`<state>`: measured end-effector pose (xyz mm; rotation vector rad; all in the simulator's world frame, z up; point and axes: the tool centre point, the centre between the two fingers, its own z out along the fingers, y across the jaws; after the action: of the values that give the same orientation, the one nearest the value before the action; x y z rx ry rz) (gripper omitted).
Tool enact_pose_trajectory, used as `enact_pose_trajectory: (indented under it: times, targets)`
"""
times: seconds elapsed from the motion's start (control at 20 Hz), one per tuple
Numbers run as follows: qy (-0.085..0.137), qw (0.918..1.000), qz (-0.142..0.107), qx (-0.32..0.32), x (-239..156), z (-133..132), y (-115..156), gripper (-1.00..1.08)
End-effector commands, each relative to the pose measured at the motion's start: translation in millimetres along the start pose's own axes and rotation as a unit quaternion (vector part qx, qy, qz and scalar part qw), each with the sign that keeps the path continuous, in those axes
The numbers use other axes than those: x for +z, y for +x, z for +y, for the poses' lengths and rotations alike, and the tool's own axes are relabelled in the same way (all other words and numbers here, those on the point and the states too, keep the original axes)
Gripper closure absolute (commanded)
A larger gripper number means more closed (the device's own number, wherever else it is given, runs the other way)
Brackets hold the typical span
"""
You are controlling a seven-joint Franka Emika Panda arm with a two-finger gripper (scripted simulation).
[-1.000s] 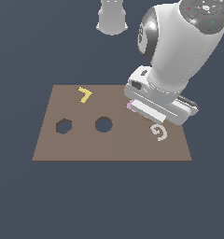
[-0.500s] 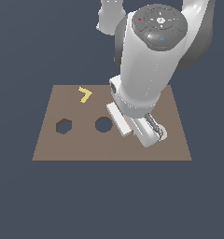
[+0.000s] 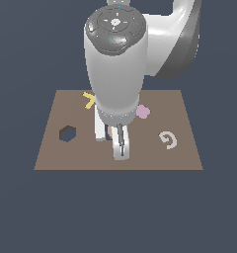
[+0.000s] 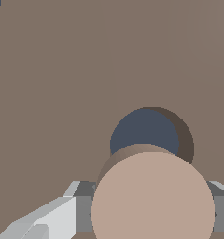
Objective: Insert a designated object into the corresponding slot on a board.
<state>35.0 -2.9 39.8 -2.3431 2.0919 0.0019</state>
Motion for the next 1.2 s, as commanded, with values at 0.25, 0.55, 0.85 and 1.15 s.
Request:
enact_pose_trajectory:
  times: [0.25,0.55,0.85,1.15]
  targets:
    - [0.000,0.9978,0.000,0.066,-0.9,6.8,21.5,1.08]
    - [0.000,0.9975,0.000,0.071,-0.1,8.0,23.6,1.08]
    - [0.000,0.9972,0.000,0.074,9.1,9.1,23.8,-0.92]
    - [0.000,0.9972,0.000,0.074,9.1,9.1,23.8,-0.92]
